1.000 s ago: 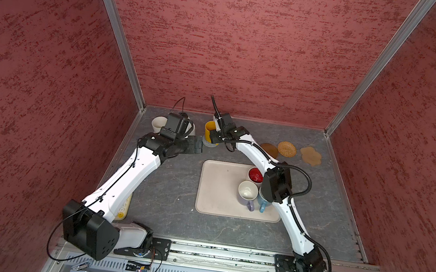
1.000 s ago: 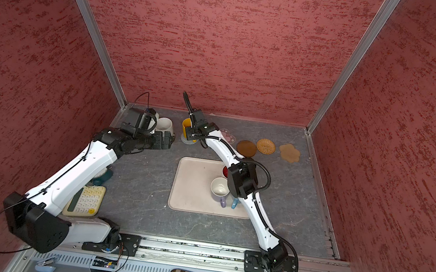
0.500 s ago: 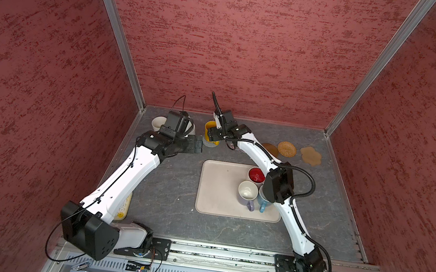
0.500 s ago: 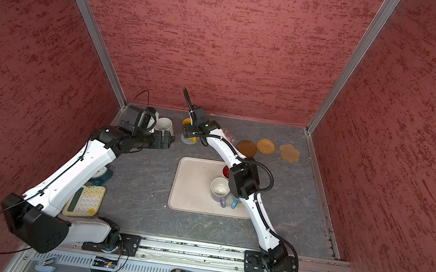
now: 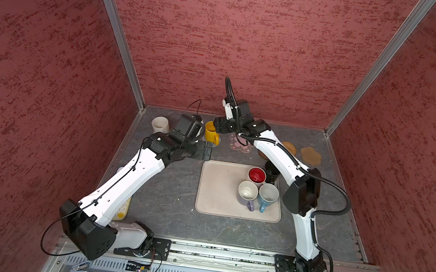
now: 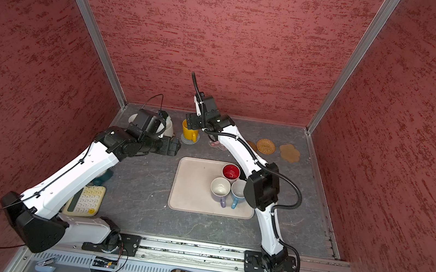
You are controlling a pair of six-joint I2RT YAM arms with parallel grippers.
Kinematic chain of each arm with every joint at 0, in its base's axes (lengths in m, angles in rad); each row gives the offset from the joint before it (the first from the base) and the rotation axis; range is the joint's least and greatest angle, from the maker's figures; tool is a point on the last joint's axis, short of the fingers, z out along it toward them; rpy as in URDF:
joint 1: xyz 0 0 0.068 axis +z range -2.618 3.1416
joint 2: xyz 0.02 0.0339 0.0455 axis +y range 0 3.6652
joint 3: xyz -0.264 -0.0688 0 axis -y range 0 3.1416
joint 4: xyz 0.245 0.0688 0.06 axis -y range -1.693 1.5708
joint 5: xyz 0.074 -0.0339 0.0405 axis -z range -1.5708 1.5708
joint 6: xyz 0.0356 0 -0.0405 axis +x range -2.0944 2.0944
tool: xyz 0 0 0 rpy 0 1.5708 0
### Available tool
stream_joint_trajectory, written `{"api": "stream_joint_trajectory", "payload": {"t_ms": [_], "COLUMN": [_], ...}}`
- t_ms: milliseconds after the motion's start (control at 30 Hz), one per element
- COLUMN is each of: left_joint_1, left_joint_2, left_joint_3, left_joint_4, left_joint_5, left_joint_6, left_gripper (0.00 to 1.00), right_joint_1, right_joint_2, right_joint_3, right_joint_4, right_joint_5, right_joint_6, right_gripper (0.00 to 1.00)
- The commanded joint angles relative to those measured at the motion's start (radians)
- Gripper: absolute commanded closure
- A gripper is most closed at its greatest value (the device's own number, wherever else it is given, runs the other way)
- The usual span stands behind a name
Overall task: Place cups on coasters
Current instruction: Place the cup on the coaster.
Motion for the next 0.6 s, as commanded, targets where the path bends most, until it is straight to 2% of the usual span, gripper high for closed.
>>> {"api": "stream_joint_trajectory", "payload": {"t_ms": [0, 300, 467, 567], "left_joint_1": [-0.013, -0.092, -0.108, -0.117], "left_joint_2": [0.029, 0.123, 0.193, 0.230], "left_joint_3": [0.009, 0.021, 0.044, 0.060], "left_joint_4": [0.003, 0.062, 0.100, 0.117], "left_joint_5": [0.030, 0.069, 0.111, 0.136], "left_joint_6": [-0.027, -0.057, -0.065, -0.068], "left_gripper": [0.04, 0.10, 0.13, 0.14], "right_joint_1": [-0.013, -0.031, -0.059, -0.079], "right_joint_2": [-0.136, -0.482, -0.658, -0.747], "right_joint_3": [-0.147, -0.533, -0.713, -0.808], "right_joint_4": [0.087, 0.043, -0.017, -0.049], "right_joint_5": [0.053, 0.176, 0.186, 0.185], "right_joint_6": [0.018, 0.100, 0.144, 0.175], "right_gripper": [0.22, 0.28, 0.40, 0.40]}}
